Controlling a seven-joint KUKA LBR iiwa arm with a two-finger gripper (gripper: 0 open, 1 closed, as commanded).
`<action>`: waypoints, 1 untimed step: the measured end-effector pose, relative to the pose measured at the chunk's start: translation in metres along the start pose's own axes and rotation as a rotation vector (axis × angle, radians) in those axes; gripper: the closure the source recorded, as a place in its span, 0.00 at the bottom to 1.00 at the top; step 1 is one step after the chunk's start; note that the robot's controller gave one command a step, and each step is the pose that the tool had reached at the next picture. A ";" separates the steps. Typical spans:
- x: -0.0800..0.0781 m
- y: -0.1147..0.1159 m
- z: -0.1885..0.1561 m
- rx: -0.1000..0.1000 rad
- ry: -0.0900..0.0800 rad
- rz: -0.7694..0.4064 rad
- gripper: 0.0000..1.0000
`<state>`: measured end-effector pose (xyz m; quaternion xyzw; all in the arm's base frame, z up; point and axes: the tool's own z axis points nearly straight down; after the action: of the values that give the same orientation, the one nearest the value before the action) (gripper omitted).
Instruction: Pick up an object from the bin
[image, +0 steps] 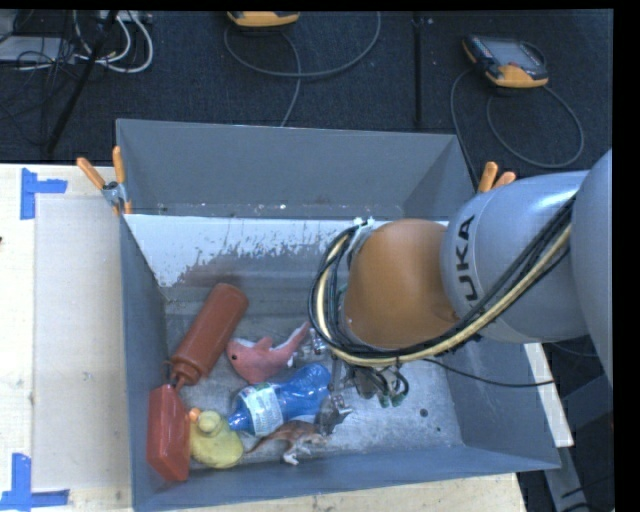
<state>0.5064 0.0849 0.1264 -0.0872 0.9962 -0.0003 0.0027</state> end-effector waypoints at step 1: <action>-0.005 0.010 0.042 -0.003 0.012 -0.148 0.00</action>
Offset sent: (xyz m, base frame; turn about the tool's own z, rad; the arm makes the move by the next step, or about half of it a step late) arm 0.0139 0.0234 -0.0141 -0.2047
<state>0.5096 0.0960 0.0843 -0.1603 0.9871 0.0003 -0.0033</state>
